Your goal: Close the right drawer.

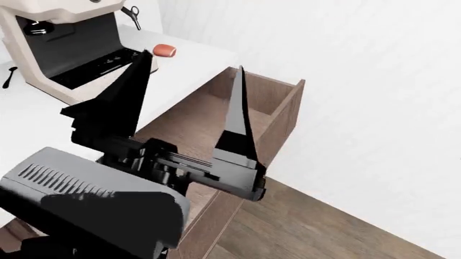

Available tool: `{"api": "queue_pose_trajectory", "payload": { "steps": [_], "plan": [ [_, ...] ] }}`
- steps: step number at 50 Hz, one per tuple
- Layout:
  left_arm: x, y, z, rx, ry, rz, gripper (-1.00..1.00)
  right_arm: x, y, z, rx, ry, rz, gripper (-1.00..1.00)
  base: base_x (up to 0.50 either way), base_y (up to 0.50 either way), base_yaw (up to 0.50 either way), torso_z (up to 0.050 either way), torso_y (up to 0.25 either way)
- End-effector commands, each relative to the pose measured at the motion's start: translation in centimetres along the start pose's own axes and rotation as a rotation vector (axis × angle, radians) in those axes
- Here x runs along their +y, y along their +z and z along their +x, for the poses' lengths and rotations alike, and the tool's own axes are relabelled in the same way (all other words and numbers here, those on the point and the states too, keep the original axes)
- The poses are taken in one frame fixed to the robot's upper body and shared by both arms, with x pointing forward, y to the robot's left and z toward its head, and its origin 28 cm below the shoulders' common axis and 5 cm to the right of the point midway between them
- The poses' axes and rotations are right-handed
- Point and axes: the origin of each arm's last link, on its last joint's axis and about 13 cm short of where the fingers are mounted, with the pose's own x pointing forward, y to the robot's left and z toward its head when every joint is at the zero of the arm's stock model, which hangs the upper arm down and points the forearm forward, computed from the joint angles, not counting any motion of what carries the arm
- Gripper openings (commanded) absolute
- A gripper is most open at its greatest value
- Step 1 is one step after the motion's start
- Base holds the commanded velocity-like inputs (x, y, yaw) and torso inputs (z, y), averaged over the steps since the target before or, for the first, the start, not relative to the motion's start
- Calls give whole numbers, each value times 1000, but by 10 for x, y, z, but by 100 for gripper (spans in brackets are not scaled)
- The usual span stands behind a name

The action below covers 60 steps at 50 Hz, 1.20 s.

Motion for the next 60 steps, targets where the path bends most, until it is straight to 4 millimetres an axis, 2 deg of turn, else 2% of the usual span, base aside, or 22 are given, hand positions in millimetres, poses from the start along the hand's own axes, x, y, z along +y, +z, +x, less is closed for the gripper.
{"api": "queue_pose_trajectory", "payload": {
  "steps": [1, 17, 29, 36, 60],
  "plan": [
    [-30, -3, 4, 30, -154, -102, 100, 0, -1, -1, 2, 4, 3, 100, 0, 0, 0, 0, 0],
    [-50, -5, -4, 82, -225, -204, 100, 1, -3, -2, 3, 11, 9, 100, 0, 0, 0, 0, 0],
    [-46, -34, 4, 196, -205, -295, 100, 1, -3, -3, 2, 13, 9, 100, 0, 0, 0, 0, 0],
    [-46, -49, 5, 255, -252, -348, 100, 1, -4, -5, 5, 24, 9, 100, 0, 0, 0, 0, 0],
    [-77, -56, -16, 373, -354, -454, 100, 2, -6, -8, 2, 36, 21, 100, 0, 0, 0, 0, 0]
  ]
}}
